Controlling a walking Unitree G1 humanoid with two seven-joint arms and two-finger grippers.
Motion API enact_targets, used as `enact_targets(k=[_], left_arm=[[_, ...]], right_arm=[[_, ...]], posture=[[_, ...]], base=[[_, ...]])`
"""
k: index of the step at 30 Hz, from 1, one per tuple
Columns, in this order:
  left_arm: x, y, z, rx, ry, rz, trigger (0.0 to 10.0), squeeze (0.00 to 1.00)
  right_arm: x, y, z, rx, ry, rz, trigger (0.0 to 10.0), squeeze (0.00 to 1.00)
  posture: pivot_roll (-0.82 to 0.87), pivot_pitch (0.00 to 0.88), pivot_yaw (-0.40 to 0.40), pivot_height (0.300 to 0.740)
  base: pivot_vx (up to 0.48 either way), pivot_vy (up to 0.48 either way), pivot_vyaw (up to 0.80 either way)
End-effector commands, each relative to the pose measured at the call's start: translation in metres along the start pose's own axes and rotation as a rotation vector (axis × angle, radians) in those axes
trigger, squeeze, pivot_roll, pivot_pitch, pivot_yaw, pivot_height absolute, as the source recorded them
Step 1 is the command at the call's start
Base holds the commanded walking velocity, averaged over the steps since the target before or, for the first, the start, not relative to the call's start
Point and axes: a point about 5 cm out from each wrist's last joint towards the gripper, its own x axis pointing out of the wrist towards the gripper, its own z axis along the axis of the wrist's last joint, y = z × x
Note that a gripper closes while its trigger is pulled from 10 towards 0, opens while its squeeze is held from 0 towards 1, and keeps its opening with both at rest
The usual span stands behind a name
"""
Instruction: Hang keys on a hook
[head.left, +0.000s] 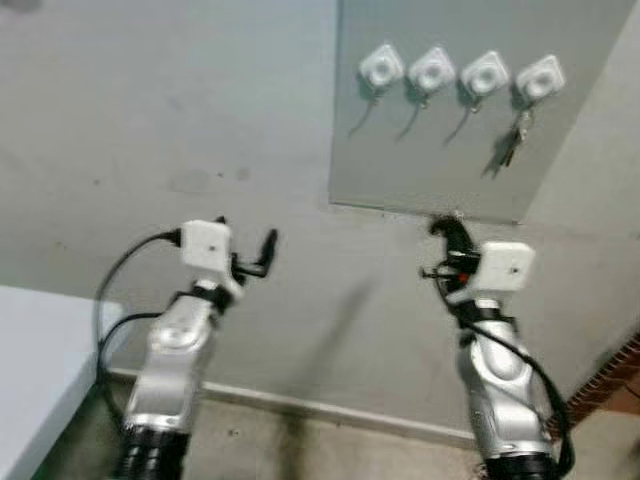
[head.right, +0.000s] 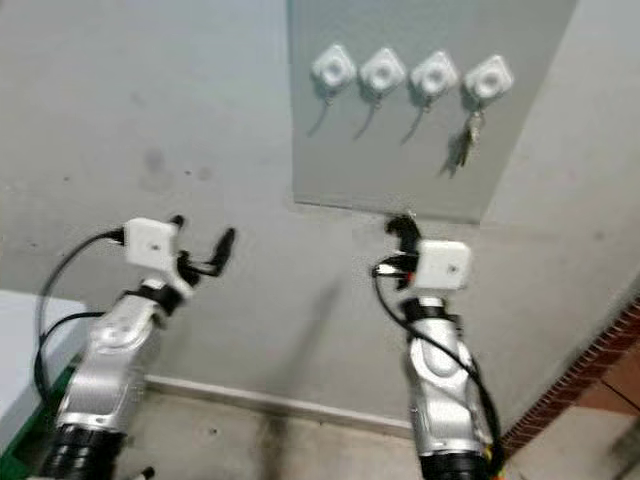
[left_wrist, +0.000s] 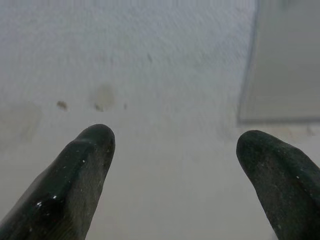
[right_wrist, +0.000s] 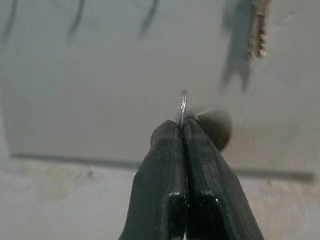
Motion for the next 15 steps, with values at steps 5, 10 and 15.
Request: enact_targets(k=[5, 10, 15], left_arm=[[0.002, 0.007, 0.011, -0.002, -0.044, 0.037, 10.0, 0.0], [0.006, -0.004, 0.02, 0.016, -0.07, -0.023, 10.0, 0.0], [0.012, -0.02, 0.033, 0.032, -0.116, -0.128, 10.0, 0.0]], right_arm=[[0.005, 0.013, 0.004, 0.03, -0.008, 0.055, 10.0, 0.0], [0.007, 0.017, 0.005, 0.039, 0.0, 0.118, 10.0, 0.0], [0.015, 0.021, 0.013, 0.04, -0.01, 0.226, 10.0, 0.0]], posture=[[-0.03, 0.0, -0.005, 0.74], [-0.03, 0.0, -0.007, 0.74], [-0.03, 0.0, -0.009, 0.74]], base=[[0.0, 0.0, 0.0], [0.0, 0.0, 0.0], [0.0, 0.0, 0.0]])
